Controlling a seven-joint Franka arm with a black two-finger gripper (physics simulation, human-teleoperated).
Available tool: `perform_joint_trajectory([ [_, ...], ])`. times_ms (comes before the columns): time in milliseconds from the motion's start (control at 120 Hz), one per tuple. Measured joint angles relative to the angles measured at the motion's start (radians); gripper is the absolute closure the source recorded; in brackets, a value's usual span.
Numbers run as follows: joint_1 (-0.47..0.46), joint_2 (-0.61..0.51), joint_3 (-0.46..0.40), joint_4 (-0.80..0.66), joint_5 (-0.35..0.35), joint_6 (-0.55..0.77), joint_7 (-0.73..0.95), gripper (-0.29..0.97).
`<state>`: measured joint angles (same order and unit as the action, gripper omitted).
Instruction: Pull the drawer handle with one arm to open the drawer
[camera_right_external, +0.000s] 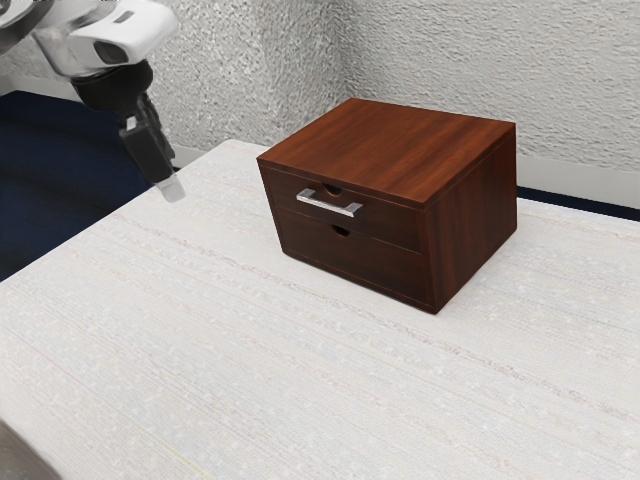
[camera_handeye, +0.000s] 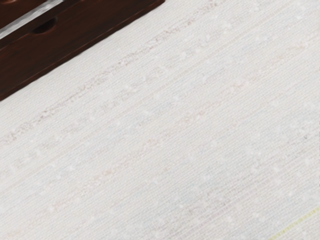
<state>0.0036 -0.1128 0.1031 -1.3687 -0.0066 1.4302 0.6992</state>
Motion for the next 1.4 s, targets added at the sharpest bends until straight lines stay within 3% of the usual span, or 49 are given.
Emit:
perform_joint_trajectory([
  [167,0.009,0.026,-0.001,-0.001,-0.010,-0.002,0.054,0.00],
  [283,-0.038,-0.007,-0.001,-0.006,-0.039,-0.028,0.083,0.00],
  [417,-0.181,-0.089,-0.003,-0.098,0.076,-0.029,0.186,0.00],
  [500,-0.176,-0.086,-0.020,-0.150,0.121,0.047,0.325,0.00],
  [575,-0.109,-0.057,-0.069,-0.154,0.130,0.125,0.460,0.00],
  [775,-0.003,0.088,-0.113,-0.103,0.068,0.303,0.774,0.01],
  [933,0.030,0.217,-0.103,0.014,0.053,0.370,0.968,0.18],
  [1033,0.077,0.268,-0.108,0.034,0.008,0.392,1.067,0.24],
  [1150,0.138,0.305,-0.111,0.034,-0.065,0.420,1.163,0.28],
  [1283,0.132,0.304,-0.105,-0.021,-0.191,0.511,1.250,0.30],
  [1400,0.139,0.323,-0.102,-0.029,-0.257,0.563,1.300,0.30],
])
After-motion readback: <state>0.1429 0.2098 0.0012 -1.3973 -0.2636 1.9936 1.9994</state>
